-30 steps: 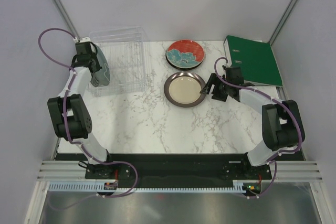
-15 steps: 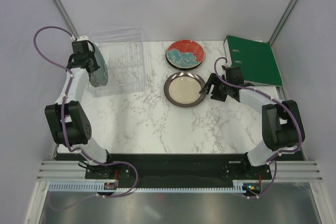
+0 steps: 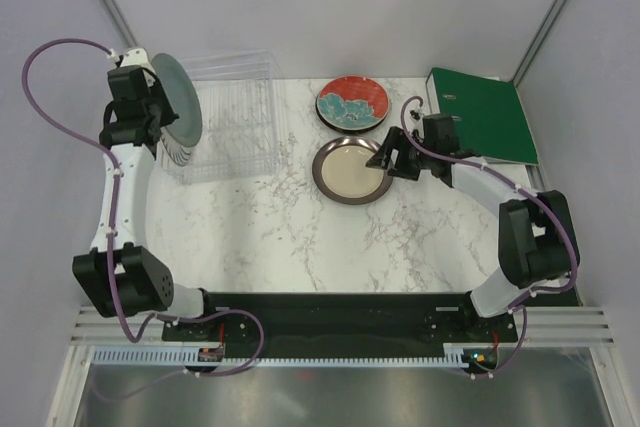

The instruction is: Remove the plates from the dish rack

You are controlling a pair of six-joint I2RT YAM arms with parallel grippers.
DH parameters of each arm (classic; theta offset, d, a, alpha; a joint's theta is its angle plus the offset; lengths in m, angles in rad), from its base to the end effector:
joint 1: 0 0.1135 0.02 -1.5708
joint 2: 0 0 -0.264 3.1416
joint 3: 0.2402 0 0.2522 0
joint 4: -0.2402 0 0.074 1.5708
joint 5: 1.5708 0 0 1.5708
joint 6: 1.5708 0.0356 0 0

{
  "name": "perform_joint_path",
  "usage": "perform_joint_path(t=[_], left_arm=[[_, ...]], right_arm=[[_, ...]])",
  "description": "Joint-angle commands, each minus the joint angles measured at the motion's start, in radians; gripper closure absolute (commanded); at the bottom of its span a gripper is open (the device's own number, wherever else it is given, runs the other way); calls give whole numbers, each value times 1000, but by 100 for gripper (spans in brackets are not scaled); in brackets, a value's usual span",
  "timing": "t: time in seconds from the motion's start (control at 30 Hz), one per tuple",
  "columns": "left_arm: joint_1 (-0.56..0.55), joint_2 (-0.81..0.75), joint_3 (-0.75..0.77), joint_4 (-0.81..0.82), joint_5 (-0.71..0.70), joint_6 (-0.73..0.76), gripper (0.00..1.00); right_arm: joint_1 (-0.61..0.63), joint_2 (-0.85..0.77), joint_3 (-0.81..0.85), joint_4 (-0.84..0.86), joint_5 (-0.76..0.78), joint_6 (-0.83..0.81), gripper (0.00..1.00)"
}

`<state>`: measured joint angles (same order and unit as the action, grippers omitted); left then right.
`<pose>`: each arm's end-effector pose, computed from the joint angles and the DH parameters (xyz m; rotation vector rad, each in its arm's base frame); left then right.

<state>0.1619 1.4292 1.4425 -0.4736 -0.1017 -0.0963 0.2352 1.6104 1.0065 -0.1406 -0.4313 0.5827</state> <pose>0.3201 0.0559 0.3895 -0.3250 2.0054 0.1446 0.3314 0.0947 0.2155 0.1876 2.4001 0.8994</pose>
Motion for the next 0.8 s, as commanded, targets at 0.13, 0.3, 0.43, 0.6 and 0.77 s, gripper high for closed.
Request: perform_joint_path(t=[0.13,0.3,0.43,0.6,0.77], left_arm=[[-7,-228,-57,118,436,-270,98],[-47,-285,-209,219,588,-390,98],[-99,-320,-309,340,649,-500,98],[-255,-305,-358,411,636,-548,98],[-378,-271,-370,463,616,-574,98]], right_arm=[[35,-1,106,272,-204,115,14],[52,55,92,484,-283,274,14],[79,115,119,601,-296,336,13],[121,197,155,691,-305,390,13],[144,253,169,746,-311,427,14]])
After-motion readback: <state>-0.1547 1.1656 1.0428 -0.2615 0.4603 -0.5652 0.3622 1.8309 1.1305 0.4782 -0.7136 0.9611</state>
